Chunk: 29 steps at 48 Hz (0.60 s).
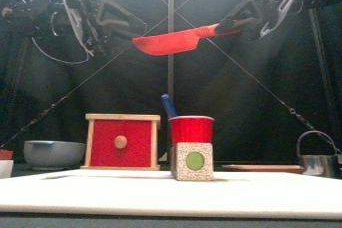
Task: Cut the sushi into 4 pieces with the knife
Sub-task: Grasp knife edge with left hand
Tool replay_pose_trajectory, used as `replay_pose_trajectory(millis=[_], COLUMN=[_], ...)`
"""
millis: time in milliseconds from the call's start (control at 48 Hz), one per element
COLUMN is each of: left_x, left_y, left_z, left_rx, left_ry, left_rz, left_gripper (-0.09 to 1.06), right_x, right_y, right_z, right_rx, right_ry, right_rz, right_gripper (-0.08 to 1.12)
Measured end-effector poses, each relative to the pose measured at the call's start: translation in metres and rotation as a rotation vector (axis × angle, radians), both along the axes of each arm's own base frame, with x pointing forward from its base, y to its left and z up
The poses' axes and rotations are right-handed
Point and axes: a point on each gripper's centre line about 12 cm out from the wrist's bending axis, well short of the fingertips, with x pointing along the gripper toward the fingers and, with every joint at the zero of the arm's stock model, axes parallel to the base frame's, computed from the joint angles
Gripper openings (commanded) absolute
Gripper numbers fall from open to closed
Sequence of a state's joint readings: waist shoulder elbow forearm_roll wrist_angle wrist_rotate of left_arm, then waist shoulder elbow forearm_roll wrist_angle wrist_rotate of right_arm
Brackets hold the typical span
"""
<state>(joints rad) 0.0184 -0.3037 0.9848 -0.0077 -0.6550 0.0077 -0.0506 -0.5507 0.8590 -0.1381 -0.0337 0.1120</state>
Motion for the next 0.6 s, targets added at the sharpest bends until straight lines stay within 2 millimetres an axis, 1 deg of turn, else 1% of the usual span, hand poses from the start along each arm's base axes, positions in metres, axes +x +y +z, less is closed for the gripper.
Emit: replay_pose_trajectory(millis=[208, 271, 312, 500, 604], left_x=[0.005, 0.006, 0.006, 0.005, 0.004], left_y=[0.001, 0.002, 0.003, 0.007, 0.008], left_z=[-0.009, -0.009, -0.010, -0.009, -0.013], left_rx=[-0.001, -0.001, -0.001, 0.007, 0.007], left_ry=[0.028, 0.029, 0.031, 0.029, 0.042], left_rz=[0.002, 0.006, 0.009, 0.018, 0.021], left_gripper=[0.71, 0.66, 0.61, 0.32, 0.22], right_x=[0.001, 0.001, 0.001, 0.002, 0.005], right_y=[0.001, 0.002, 0.002, 0.002, 0.002], right_z=[-0.001, -0.001, -0.001, -0.001, -0.005], right_rx=[0.005, 0.005, 0.003, 0.015, 0.017], right_ry=[0.003, 0.001, 0.001, -0.008, 0.001], right_rz=[0.003, 0.005, 0.006, 0.006, 0.006], right_gripper=[0.15, 0.15, 0.15, 0.15, 0.15])
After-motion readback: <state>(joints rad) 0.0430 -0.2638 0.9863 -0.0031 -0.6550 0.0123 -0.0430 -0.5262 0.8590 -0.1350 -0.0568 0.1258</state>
